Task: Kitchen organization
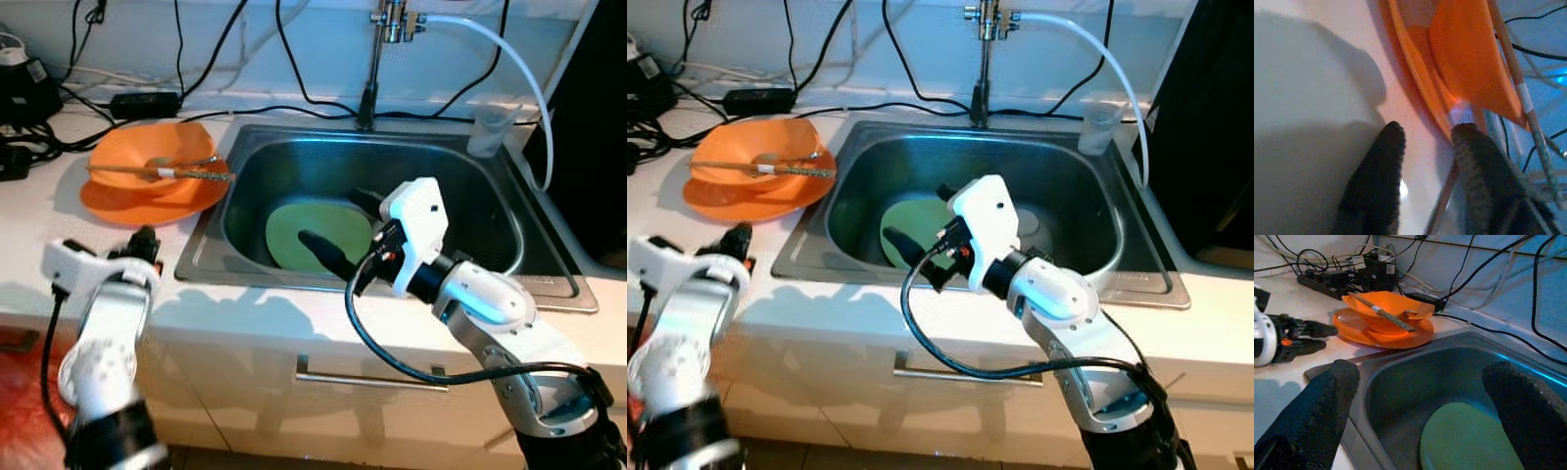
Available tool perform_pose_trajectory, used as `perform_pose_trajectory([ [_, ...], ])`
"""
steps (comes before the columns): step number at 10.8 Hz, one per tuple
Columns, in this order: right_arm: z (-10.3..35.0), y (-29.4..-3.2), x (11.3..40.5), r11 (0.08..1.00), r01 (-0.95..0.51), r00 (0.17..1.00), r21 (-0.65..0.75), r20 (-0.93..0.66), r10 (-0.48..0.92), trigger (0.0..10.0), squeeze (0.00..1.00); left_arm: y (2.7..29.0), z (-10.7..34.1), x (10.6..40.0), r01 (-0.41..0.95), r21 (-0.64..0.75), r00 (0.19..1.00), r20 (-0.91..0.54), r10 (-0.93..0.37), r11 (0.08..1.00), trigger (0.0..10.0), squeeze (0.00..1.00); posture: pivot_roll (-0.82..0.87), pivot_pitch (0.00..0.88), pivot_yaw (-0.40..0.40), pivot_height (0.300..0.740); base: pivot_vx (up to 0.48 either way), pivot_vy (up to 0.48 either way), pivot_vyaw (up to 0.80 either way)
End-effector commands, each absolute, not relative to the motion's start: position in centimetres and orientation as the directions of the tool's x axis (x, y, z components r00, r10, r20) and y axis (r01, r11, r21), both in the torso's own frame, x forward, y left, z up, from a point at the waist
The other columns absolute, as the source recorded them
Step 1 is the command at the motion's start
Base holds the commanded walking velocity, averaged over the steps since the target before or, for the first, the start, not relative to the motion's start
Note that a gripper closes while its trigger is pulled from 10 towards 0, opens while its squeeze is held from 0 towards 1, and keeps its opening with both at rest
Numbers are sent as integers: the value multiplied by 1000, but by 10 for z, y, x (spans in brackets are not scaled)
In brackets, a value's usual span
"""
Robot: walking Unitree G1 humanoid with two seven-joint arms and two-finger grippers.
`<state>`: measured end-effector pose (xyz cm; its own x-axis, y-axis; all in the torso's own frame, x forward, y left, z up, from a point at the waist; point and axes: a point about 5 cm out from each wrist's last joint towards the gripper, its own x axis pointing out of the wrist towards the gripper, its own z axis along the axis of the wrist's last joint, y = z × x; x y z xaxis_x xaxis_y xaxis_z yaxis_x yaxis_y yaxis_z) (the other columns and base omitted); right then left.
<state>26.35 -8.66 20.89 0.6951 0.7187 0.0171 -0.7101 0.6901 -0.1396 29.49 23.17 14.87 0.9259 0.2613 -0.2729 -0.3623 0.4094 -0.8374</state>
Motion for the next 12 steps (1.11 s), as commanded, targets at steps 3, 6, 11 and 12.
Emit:
perform_pose_trajectory([
  [3,212,-87,263,691,-707,697,-150,22,717,10000,180,229,145,309,-387,-836,916,-301,264,389,10000,1000,-26,0,22,740,0,0,0],
  [6,212,-88,262,694,-703,700,-152,22,714,10000,180,239,141,318,-450,-803,884,-340,320,391,10000,1000,-33,0,22,740,0,0,0],
  [11,213,-90,261,699,-698,705,-154,19,709,10000,180,240,129,331,-576,-699,815,-447,369,423,10000,0,-48,0,25,740,0,0,0],
  [12,213,-90,261,701,-697,707,-155,19,707,10000,180,239,126,334,-581,-701,811,-452,372,413,10000,0,-53,0,26,740,0,0,0],
])
